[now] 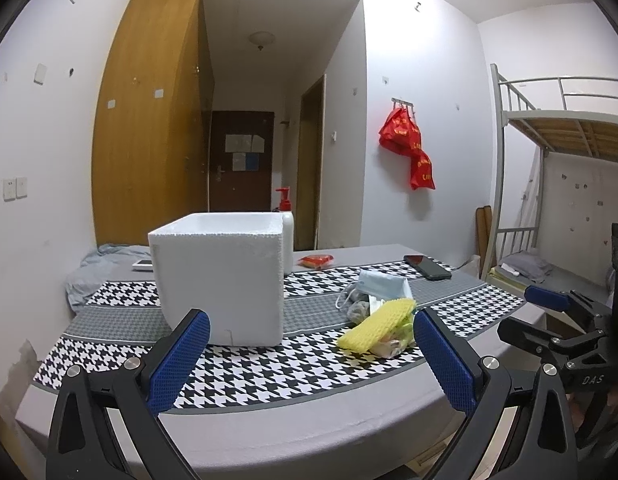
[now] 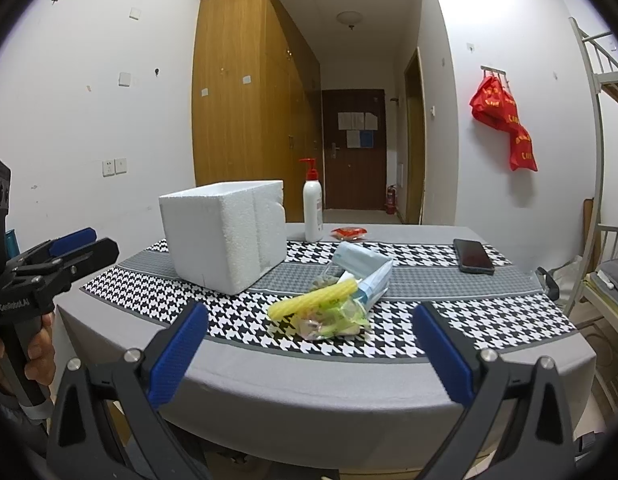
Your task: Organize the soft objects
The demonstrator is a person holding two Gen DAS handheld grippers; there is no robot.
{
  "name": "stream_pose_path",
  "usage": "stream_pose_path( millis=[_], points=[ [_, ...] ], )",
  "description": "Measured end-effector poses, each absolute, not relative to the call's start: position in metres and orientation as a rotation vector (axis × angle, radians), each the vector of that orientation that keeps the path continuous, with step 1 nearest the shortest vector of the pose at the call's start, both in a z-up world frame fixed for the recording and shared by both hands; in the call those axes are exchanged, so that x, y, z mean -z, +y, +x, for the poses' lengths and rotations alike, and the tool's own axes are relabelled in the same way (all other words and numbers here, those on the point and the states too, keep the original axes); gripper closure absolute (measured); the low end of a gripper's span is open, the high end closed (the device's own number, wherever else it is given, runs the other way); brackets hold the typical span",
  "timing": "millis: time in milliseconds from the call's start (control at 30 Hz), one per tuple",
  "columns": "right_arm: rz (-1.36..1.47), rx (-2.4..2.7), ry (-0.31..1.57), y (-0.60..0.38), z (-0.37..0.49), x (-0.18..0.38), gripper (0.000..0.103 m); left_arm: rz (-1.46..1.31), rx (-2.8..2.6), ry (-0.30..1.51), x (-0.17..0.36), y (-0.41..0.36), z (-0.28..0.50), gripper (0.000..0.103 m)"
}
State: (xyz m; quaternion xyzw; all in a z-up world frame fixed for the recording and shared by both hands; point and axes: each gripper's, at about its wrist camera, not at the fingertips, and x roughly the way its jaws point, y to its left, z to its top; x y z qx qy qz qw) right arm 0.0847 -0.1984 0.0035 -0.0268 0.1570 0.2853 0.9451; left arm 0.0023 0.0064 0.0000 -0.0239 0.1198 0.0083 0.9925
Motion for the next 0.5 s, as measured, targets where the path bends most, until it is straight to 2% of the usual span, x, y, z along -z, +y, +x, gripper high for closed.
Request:
stream_pose_path(
  millis=[500],
  points=[
    [-0.050,-0.589,0.307,-0.1991,0.0817,-0.0083,0.000,-0.042,-0.021,0.236,-0.0012,0.0056,0.0048,0.001]
  ],
)
